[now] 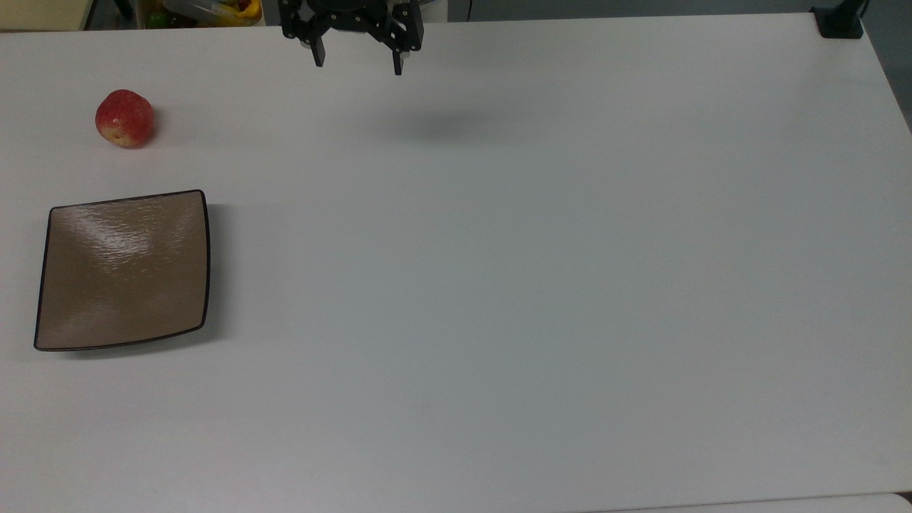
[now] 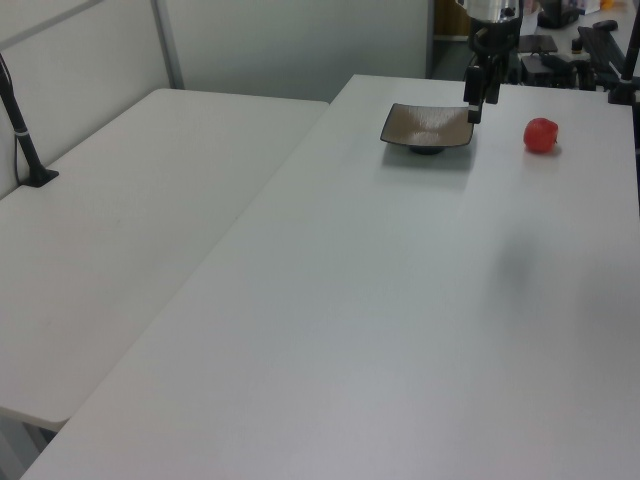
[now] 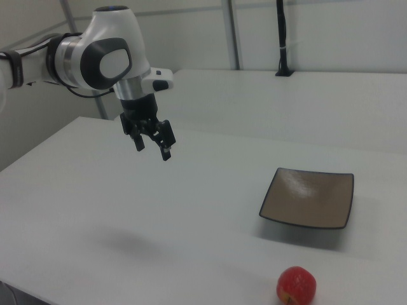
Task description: Apples placed on a ceramic plate
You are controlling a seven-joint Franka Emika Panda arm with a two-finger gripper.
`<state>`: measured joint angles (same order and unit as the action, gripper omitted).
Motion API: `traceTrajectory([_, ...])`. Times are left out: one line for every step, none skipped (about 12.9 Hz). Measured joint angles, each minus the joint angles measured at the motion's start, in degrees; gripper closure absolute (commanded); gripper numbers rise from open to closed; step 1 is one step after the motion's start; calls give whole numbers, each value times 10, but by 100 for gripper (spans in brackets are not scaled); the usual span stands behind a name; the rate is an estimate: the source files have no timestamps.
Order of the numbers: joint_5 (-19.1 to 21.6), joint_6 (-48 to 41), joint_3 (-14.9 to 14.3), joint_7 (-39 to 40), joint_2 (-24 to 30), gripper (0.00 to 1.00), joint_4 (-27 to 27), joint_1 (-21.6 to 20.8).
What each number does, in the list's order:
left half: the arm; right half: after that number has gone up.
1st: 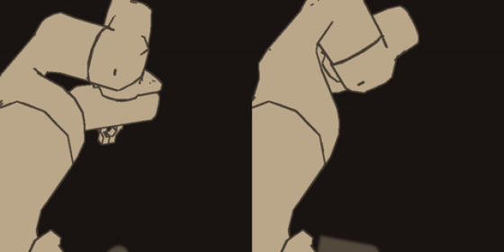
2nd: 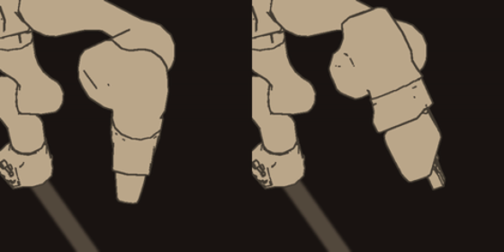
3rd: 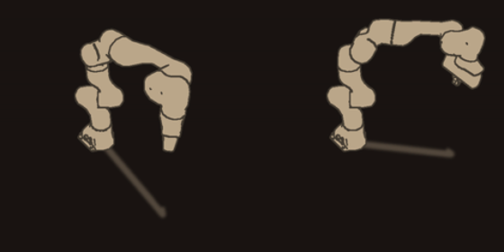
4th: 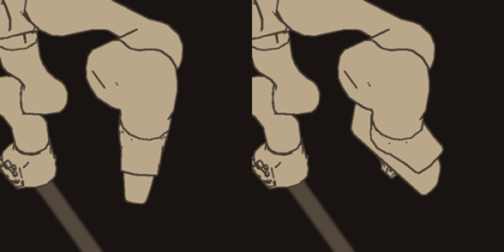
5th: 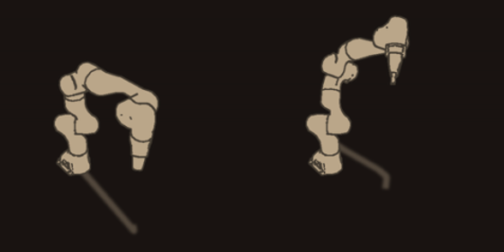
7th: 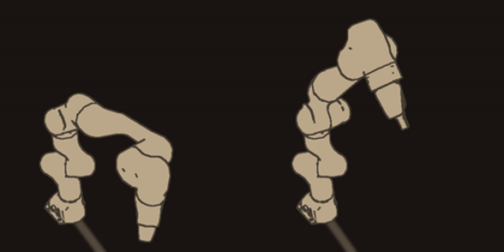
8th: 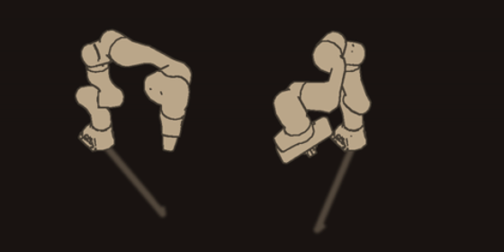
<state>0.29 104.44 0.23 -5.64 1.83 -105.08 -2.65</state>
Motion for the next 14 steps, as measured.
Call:
traceTrajectory([0,0,0,0,0,0,-1,0])
traceTrajectory([0,0,0,0,0,0,-1,0])
traceTrajectory([0,0,0,0,0,0,-2,1])
traceTrajectory([0,-9,-1,1,0,0,-2,1])
traceTrajectory([0,-27,-2,8,0,0,-2,3])
traceTrajectory([-1,-37,-3,14,0,0,-2,6])
traceTrajectory([-1,-39,-5,20,0,0,-2,13])
traceTrajectory([-1,-39,-6,22,0,0,-2,18])
traceTrajectory([-1,-39,-9,24,1,0,-2,30])
traceTrajectory([-1,-35,-17,26,1,0,-2,40])
traceTrajectory([-1,-17,-34,29,2,0,-2,44])
traceTrajectory([-6,0,-53,35,1,0,-2,48])
traceTrajectory([-14,6,-66,49,1,0,-2,49])
traceTrajectory([-22,10,-83,76,1,0,-2,55])
